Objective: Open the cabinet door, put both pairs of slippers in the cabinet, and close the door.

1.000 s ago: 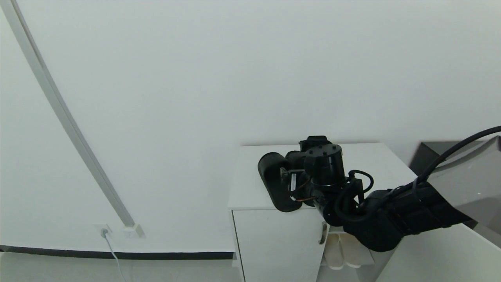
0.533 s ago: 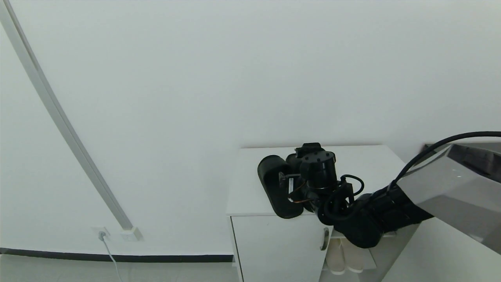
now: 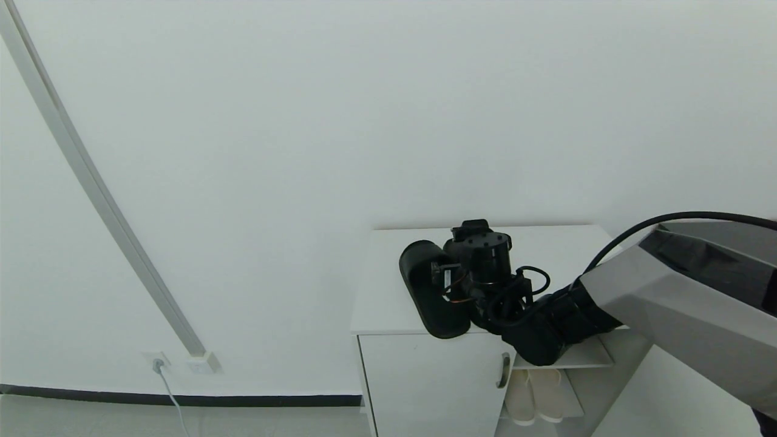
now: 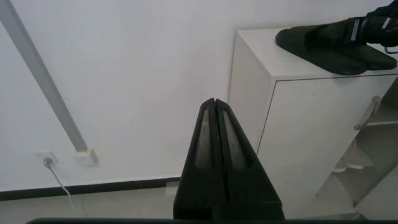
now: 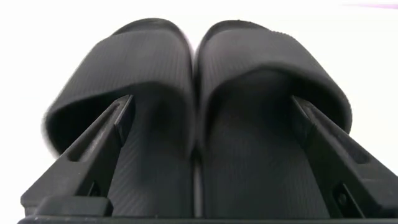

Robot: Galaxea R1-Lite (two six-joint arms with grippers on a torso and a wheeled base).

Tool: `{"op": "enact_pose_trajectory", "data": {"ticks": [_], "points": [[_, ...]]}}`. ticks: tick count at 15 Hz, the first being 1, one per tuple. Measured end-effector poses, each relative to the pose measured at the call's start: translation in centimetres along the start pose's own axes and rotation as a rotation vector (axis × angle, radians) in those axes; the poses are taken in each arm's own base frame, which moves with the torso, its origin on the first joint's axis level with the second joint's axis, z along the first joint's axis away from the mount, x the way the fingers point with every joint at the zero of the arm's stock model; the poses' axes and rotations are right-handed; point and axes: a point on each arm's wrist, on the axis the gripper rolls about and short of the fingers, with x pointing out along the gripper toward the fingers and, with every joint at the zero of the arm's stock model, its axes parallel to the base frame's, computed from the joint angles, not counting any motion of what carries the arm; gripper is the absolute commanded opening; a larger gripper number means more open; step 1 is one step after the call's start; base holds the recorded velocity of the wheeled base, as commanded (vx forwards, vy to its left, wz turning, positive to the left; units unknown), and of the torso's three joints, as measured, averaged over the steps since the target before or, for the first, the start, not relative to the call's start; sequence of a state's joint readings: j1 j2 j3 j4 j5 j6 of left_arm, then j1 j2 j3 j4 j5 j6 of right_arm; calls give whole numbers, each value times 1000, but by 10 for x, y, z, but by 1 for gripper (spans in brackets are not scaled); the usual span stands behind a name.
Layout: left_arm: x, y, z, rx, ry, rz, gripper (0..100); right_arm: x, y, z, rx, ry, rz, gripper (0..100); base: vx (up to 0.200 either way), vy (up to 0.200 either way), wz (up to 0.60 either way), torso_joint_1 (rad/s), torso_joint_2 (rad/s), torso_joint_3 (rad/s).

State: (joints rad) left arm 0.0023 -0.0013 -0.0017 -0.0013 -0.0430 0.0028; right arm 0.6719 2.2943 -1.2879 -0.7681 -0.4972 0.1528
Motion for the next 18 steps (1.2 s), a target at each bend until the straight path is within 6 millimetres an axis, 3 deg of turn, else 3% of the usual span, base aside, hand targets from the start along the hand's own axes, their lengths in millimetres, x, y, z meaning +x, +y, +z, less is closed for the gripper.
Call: {"op": "enact_pose_trajectory", "data": {"ticks": [9,10,18], "points": [[0,0,0,-1,0,1,0,34,2,-7,-5,-23,-3,100,0,0,0,0,0,0],[0,0,0,-1,0,0,0,35,2,-7,-4,-26,-4,0,0,0,0,0,0,0],[0,0,0,-1,0,0,0,36,3,-8,-4,-26,-3,0,0,0,0,0,0,0]]}}
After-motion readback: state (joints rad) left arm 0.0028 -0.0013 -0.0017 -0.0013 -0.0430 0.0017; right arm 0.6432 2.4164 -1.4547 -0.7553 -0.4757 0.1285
